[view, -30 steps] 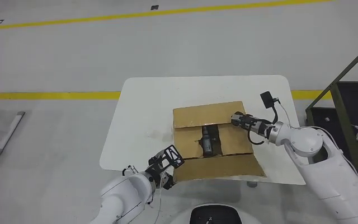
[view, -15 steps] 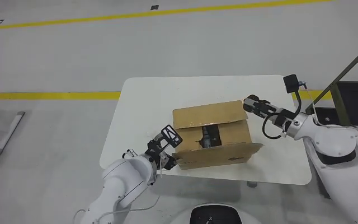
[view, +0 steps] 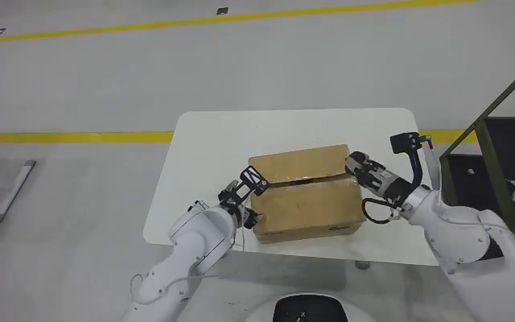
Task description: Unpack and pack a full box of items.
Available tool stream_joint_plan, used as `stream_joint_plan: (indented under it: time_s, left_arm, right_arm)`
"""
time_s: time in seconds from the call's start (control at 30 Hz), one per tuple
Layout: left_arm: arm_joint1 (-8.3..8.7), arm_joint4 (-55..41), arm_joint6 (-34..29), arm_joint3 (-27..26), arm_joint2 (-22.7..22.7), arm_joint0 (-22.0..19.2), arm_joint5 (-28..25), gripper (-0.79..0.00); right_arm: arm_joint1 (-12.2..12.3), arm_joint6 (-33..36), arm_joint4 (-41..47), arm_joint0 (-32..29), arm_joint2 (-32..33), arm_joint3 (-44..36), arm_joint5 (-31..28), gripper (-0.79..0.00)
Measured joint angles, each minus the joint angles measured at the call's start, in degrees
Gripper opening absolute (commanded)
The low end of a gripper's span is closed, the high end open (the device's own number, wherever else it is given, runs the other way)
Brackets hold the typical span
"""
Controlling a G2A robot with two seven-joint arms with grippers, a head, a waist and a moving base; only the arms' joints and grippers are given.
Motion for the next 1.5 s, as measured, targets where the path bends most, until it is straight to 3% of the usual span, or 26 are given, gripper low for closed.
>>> stream_joint_plan:
  time_s: [0.27,0.53,0.7,0.93,1.13,1.5]
  left_arm:
    - [-0.59,-0.47,0.05,1.54,0.8,-1.16,-0.75,0.0]
    - [-0.69,-0.43,-0.42,1.31,-0.01,-0.99,-1.93,0.0]
    - [-0.22,0.03,-1.18,-0.78,-2.5,1.08,-2.07,0.0]
    - [1.28,0.38,-2.07,-6.08,-10.9,9.14,-0.29,0.0]
    - [2.04,1.55,3.65,-3.5,-16.04,16.14,0.51,0.0]
    - [2.04,2.12,5.97,-2.61,-16.04,16.75,0.31,0.0]
  right_arm:
    - [-1.79,-9.03,-14.51,5.41,-12.41,6.96,6.03,-0.785]
    - [-4.13,-9.35,-17.1,13.18,-21.37,18.2,9.46,-0.785]
    - [-4.9,-9.6,-17.05,14.52,-22.84,20.94,10.06,-0.785]
    - [-5.72,-9.67,-18.51,14.94,-24.63,21.72,10.42,-0.785]
    - [-5.98,-8.75,-21.07,14.66,-25.11,21.72,10.0,-0.785]
    - [-6.18,-6.86,-20.82,14.04,-22.86,20.74,8.96,-0.785]
